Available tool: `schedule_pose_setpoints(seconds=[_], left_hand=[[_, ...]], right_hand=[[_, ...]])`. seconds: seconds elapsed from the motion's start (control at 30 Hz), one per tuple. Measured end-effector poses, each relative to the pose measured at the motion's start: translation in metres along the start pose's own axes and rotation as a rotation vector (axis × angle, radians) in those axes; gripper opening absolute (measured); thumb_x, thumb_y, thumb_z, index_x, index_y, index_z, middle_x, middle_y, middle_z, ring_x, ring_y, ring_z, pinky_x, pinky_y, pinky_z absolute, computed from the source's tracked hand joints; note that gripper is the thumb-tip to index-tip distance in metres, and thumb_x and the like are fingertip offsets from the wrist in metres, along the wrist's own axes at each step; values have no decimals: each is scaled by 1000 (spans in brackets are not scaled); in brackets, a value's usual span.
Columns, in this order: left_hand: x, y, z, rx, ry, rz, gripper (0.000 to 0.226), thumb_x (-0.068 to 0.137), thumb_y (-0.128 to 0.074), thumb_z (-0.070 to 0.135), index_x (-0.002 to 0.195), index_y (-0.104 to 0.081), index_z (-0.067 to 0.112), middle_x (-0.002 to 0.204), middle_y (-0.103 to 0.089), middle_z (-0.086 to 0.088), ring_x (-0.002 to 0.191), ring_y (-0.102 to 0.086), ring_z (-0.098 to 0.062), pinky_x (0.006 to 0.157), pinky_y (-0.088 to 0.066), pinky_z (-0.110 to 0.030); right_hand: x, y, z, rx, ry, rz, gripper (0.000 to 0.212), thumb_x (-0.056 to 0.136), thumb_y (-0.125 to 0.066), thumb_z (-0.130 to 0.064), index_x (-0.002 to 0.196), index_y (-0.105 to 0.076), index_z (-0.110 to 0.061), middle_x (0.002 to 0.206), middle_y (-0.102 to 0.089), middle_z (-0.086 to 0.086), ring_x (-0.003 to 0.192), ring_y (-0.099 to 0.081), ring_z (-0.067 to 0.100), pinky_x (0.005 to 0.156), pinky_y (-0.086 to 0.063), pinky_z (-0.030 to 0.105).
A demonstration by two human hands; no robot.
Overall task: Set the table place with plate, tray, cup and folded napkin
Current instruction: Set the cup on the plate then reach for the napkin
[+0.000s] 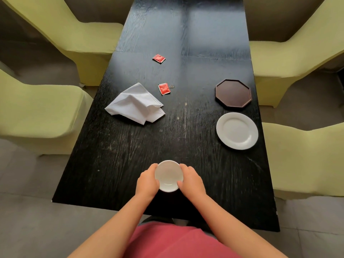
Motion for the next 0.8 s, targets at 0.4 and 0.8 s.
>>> schedule_pose_setpoints(seconds=[0.4, 0.8], left_hand=[[11, 6, 58, -607, -20, 36, 55, 79, -70, 13, 131, -50, 16, 126, -61, -5, 94, -64, -9, 89, -50, -29], [32, -58, 177, -880, -96, -212, 50, 83, -68, 13, 120, -45, 38, 121, -57, -3, 117, -56, -17, 66, -56, -23]], right_hand=[[-1, 63, 50, 561, -315, 227, 36, 77, -59, -10, 103, -49, -32, 93, -66, -6, 87, -62, 16, 77, -54, 37], [18, 151, 109, 872, -299, 430, 45, 80, -64, -9, 120, -54, -27, 109, -64, 4, 97, -64, 26, 84, -56, 47]])
Point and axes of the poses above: each hand's wrist, its own x-axis towards the middle knuckle, its own y-axis out of the back of the hand, z = x × y, the point moved 6 cm from there along x, towards the middle knuckle
